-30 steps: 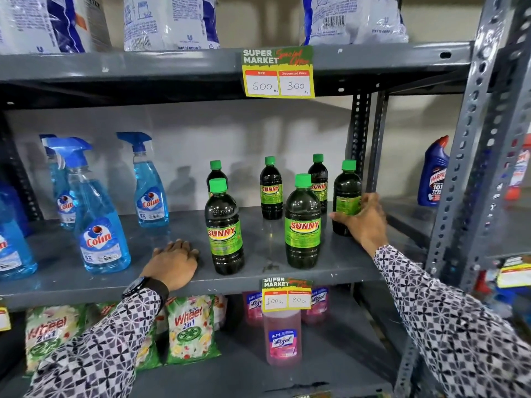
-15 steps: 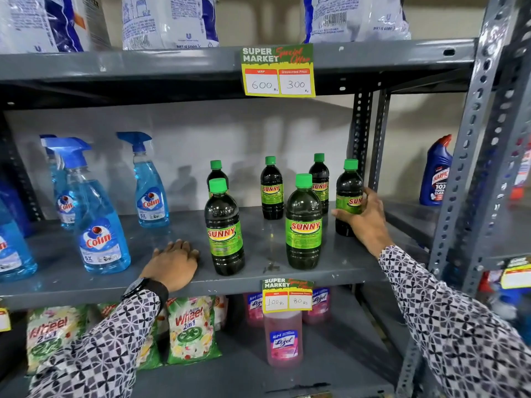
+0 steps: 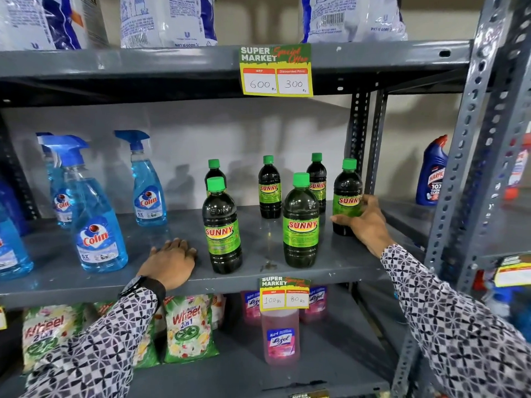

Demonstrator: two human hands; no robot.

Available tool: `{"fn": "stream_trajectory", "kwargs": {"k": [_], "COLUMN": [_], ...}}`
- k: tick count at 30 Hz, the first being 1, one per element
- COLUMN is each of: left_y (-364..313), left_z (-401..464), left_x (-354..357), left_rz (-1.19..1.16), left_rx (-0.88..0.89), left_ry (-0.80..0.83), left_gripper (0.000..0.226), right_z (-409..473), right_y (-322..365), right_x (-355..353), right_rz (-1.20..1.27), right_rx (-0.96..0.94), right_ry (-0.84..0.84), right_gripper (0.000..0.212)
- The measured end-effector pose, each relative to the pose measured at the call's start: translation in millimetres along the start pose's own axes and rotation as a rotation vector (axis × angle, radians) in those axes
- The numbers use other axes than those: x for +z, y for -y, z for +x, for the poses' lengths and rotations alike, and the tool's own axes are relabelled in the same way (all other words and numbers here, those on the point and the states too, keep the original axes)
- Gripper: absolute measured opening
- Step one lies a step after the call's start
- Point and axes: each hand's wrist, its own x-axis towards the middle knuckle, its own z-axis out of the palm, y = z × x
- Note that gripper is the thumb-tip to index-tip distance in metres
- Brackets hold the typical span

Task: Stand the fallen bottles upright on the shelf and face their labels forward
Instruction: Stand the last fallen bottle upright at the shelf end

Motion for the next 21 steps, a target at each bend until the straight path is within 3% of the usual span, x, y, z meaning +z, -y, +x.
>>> {"fn": "stream_trajectory", "kwargs": {"k": [10,21], "left_y": [-12.1,-11.1], "left_z": [-9.8,-11.7], "left_x": [-11.3,-12.0], "left_rz": [0.013,0.022], "left_rx": [0.016,0.027], "left_ry": [-0.024,0.03], "left_gripper": [0.051,0.053], "right_z": [-53.2,-65.1], "right_y": [-11.9,-10.3], "right_x": [-37.5,-39.9], "right_rz": [-0.004,-0.02], "right_rx": [-0.069,-0.071], "right_ry": [0.066,0.026], "right_gripper": [0.098,0.094]}}
